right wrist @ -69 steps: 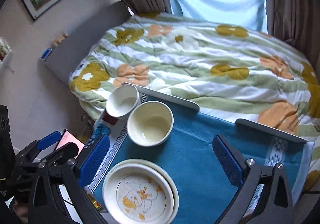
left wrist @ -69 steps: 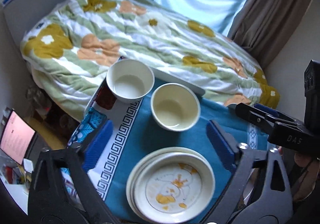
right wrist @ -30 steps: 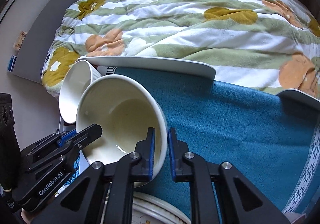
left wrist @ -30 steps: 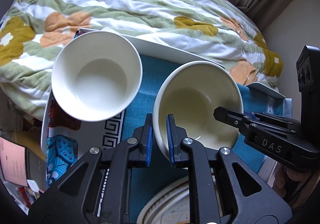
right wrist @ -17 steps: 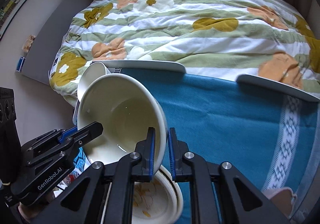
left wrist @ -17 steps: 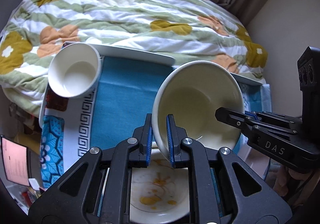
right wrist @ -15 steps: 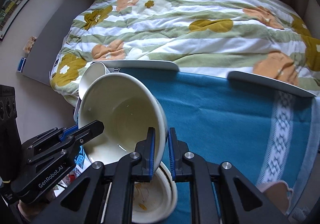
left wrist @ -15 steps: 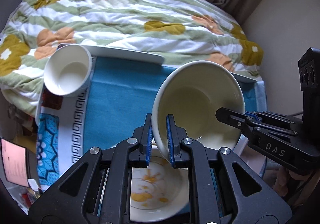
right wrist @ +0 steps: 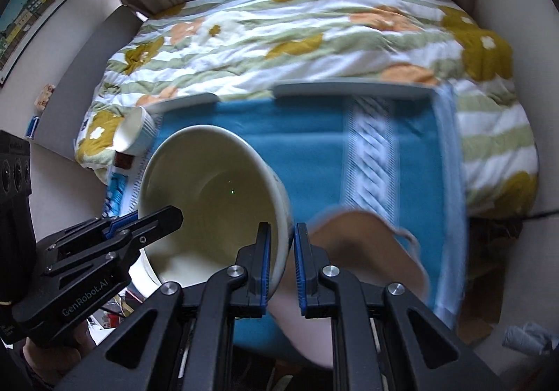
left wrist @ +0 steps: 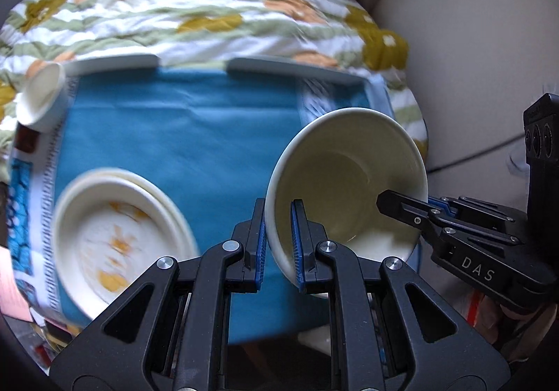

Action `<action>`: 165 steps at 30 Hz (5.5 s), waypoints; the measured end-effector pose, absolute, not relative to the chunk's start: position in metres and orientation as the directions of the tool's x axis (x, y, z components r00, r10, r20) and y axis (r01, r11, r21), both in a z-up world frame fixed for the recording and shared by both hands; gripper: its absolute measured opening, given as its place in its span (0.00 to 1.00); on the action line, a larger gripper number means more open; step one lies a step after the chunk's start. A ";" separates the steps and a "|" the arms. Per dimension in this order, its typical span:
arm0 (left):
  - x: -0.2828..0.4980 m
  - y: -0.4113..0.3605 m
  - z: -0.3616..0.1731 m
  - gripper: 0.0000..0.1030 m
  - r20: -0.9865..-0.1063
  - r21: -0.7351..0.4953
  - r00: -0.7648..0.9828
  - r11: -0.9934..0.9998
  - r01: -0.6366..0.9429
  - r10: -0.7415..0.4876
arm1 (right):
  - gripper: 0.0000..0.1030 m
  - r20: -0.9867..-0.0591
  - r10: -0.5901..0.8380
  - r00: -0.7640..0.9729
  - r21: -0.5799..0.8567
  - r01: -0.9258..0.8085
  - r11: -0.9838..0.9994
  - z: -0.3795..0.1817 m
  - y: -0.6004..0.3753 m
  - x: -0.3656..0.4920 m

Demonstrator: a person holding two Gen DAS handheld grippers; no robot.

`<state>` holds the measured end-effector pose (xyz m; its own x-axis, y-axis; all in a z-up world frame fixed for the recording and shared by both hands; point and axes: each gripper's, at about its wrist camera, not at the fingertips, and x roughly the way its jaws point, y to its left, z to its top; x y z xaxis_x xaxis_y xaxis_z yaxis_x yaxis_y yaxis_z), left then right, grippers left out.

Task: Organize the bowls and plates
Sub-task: 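Carry the cream bowl and lower it into the pink bowl, then open both grippers to release the cream bowl and withdraw, then grasp the small white ribbed bowl rim with the right gripper while the left gripper grips beside it, then carry the white bowl and lower it into the cream bowl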

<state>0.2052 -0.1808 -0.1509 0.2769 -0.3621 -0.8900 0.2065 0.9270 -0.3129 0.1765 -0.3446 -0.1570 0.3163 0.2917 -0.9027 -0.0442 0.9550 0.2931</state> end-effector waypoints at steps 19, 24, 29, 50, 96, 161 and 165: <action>0.208 -0.259 -0.233 0.11 -0.959 -0.256 0.036 0.911 0.322 -0.282 | 0.11 -0.943 0.293 0.156 0.318 0.170 0.933 -0.247 -0.408 0.151; 0.211 -0.259 -0.240 0.11 -0.967 -0.234 0.013 0.913 0.334 -0.253 | 0.11 -0.949 0.287 0.130 0.307 0.174 0.936 -0.256 -0.408 0.154; 0.215 -0.263 -0.249 0.11 -0.973 -0.216 -0.003 0.915 0.340 -0.229 | 0.11 -0.952 0.283 0.114 0.300 0.170 0.939 -0.263 -0.406 0.158; 0.215 -0.269 -0.235 0.13 -0.979 -0.185 0.014 0.917 0.353 -0.203 | 0.12 -0.950 0.283 0.136 0.303 0.167 0.938 -0.248 -0.413 0.158; 0.271 0.177 -0.153 0.97 -0.844 -0.326 0.531 0.858 -0.397 -0.076 | 0.99 -0.853 0.444 0.275 0.274 -0.488 0.829 -0.129 -0.068 0.382; 0.172 -0.168 -0.141 0.15 -0.877 -0.344 0.333 0.936 0.069 -0.347 | 0.11 -0.910 0.313 0.271 0.259 -0.217 0.941 -0.153 -0.328 0.180; 0.162 -0.204 -0.152 0.15 -0.894 -0.334 0.276 0.936 0.113 -0.352 | 0.11 -0.921 0.294 0.256 0.261 -0.158 0.952 -0.166 -0.360 0.161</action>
